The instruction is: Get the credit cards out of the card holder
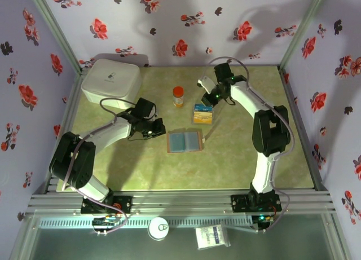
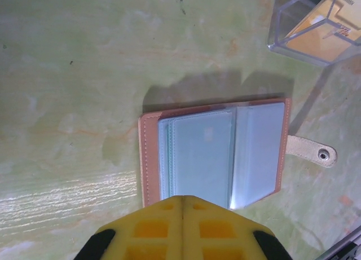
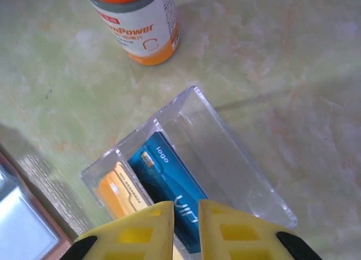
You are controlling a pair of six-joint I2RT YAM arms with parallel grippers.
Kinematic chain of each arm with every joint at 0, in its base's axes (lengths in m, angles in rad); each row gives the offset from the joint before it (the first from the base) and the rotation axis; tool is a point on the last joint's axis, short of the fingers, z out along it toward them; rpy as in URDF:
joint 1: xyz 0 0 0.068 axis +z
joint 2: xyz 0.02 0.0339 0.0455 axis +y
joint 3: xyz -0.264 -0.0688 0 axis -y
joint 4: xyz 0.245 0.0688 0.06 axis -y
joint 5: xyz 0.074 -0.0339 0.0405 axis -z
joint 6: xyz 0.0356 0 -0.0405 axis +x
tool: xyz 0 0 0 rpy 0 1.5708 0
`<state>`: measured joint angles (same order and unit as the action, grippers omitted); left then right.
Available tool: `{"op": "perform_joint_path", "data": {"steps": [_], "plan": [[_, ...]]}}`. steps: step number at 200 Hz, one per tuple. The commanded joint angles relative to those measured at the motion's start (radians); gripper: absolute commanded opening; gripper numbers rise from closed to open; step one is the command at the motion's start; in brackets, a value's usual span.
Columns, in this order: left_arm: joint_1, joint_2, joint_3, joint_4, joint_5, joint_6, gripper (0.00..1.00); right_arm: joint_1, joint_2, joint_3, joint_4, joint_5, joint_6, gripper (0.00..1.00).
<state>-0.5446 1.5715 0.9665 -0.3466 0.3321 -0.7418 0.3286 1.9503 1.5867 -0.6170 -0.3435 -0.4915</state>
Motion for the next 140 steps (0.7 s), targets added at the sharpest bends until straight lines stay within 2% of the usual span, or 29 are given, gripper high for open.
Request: {"op": "perform_joint_path", "data": {"steps": [1, 70, 140], "plan": [[0.007, 0.005, -0.017, 0.035, -0.003, -0.004, 0.03, 0.037, -0.062, -0.078, 0.129, 0.013, 0.205, 0.19], [0.005, 0.039, -0.045, 0.085, 0.037, -0.014, 0.03, 0.193, -0.183, -0.304, 0.234, 0.147, 0.566, 0.19], [-0.022, 0.079, -0.069, 0.132, 0.067, -0.026, 0.03, 0.309, -0.296, -0.521, 0.414, 0.154, 0.889, 0.2]]}}
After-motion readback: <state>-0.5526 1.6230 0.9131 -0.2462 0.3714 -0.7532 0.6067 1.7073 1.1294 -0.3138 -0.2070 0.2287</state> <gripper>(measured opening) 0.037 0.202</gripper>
